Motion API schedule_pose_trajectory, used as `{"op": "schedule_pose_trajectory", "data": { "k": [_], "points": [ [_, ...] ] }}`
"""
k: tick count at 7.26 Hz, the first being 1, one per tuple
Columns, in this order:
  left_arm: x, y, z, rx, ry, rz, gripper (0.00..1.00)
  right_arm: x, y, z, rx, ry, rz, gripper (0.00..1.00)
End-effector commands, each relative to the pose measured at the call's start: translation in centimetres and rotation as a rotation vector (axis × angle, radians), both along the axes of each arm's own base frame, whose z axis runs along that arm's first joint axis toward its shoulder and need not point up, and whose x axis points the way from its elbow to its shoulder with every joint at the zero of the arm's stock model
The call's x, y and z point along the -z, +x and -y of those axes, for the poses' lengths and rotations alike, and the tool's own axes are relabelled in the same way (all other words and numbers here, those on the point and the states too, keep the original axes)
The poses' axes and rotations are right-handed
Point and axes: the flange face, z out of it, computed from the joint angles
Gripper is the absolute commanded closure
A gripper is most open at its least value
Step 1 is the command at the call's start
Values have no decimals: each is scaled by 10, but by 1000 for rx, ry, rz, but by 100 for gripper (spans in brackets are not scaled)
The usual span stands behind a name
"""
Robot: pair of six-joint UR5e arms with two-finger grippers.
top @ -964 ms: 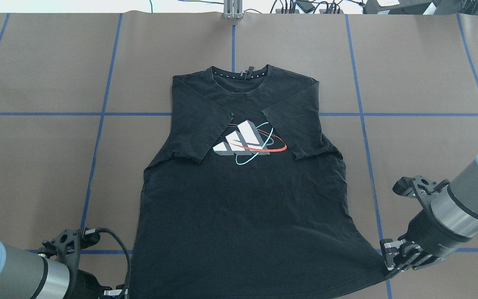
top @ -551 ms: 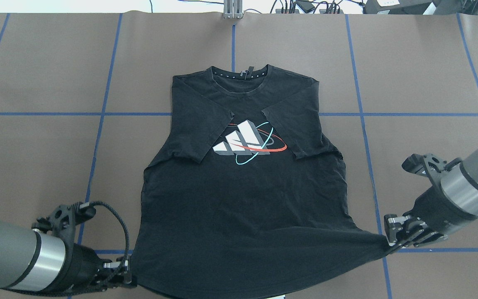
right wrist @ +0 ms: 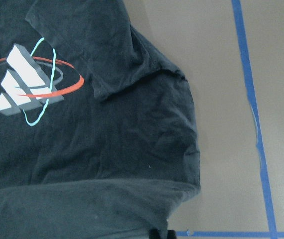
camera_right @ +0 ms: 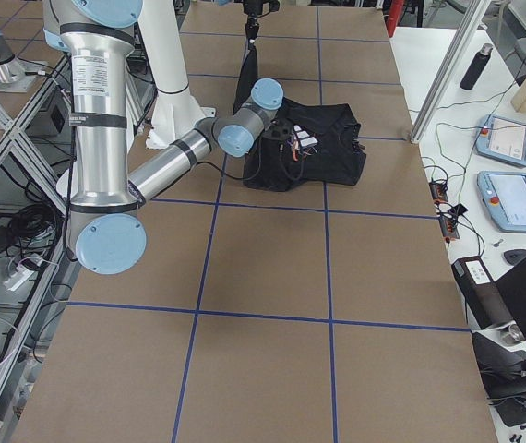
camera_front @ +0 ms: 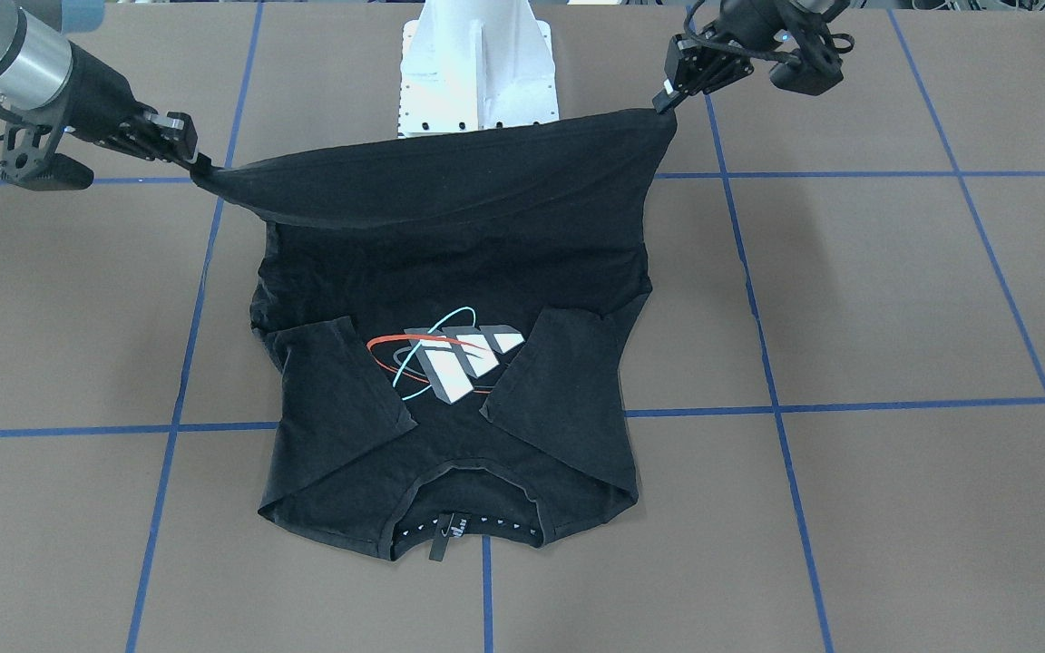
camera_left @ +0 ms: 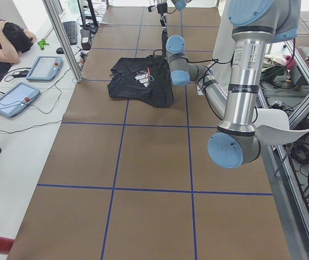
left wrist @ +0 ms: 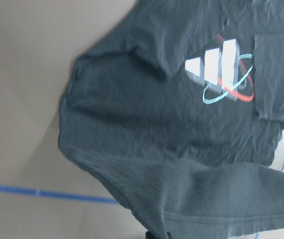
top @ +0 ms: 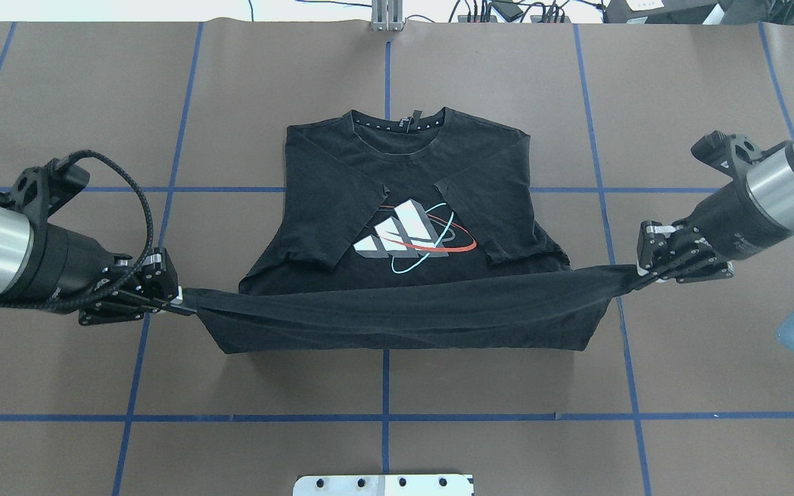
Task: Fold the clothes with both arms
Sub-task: 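Lift the hem with both grippers and carry it toward the collar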
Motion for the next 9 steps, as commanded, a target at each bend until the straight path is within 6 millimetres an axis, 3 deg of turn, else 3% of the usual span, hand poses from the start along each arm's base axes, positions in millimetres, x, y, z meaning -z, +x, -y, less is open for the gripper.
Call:
{"op": "schedule_pose_trajectory", "data": {
  "k": [1, 3, 5, 6, 7, 9],
  "points": [
    [-8, 25, 58, 45, 8, 32, 100, -12, 7, 81, -65, -41, 2, 100],
    [-10, 59, 112, 73, -19, 62, 100, -4, 5, 129, -95, -29, -1, 100],
    [-24, 56, 136, 115, -13, 68, 100, 2, -15, 178, -101, -39, -17, 100],
    [-26, 49, 149, 137, -16, 73, 100, 3, -19, 190, -103, -41, -22, 100],
    [-20, 55, 165, 148, -20, 75, 100, -3, -19, 193, -98, -27, -27, 100],
    [-41, 77, 191, 154, -19, 73, 100, -18, -19, 200, -92, -29, -41, 100]
  ]
}}
